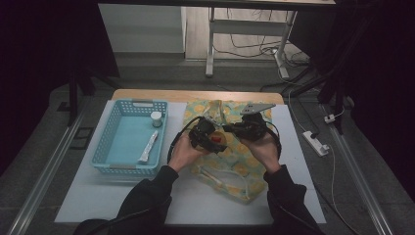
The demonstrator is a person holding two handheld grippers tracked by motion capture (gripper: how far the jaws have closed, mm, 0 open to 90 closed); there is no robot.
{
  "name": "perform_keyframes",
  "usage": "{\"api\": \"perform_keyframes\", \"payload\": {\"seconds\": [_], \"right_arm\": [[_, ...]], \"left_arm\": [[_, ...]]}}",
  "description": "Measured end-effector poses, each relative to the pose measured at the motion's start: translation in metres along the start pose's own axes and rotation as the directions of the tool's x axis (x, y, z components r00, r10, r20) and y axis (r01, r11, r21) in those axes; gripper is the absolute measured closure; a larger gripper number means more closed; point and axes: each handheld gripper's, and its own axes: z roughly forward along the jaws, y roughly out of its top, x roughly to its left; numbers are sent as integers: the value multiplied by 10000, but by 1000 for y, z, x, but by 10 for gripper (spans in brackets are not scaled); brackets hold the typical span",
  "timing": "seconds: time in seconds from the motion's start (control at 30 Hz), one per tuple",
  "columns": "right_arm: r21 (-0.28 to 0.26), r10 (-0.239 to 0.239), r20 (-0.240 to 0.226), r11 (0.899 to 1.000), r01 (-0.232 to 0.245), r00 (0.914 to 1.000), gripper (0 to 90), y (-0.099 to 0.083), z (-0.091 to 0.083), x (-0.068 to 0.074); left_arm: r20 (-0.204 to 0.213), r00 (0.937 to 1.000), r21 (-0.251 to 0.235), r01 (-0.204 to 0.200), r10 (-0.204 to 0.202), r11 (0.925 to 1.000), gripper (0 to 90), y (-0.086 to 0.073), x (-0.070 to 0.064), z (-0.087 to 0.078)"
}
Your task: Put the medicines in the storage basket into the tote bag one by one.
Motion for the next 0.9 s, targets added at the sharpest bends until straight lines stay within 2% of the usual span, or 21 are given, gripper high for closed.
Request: {"api": "perform_keyframes", "payload": {"seconds": [0.2, 0.5, 0.8, 0.9], "right_arm": [[-9, -15, 23, 10000, 15, 10000, 899, 0, 1, 0], [63, 10, 33, 10000, -11, 10000, 900, -2, 4, -1], [217, 93, 110, 9997, -95, 9999, 899, -5, 6, -4], [175, 134, 122, 9998, -136, 9998, 899, -5, 6, -5]], "left_arm": [[-94, 9997, 67, 237, -236, 9997, 201, 0, 8, 10], [-313, 9990, 24, 329, -329, 9995, 200, 3, 14, 23], [-632, 9970, -301, 432, -450, 9986, 192, 1, 18, 34], [-437, 9976, -495, 507, -529, 9975, 141, 0, 19, 31]]}}
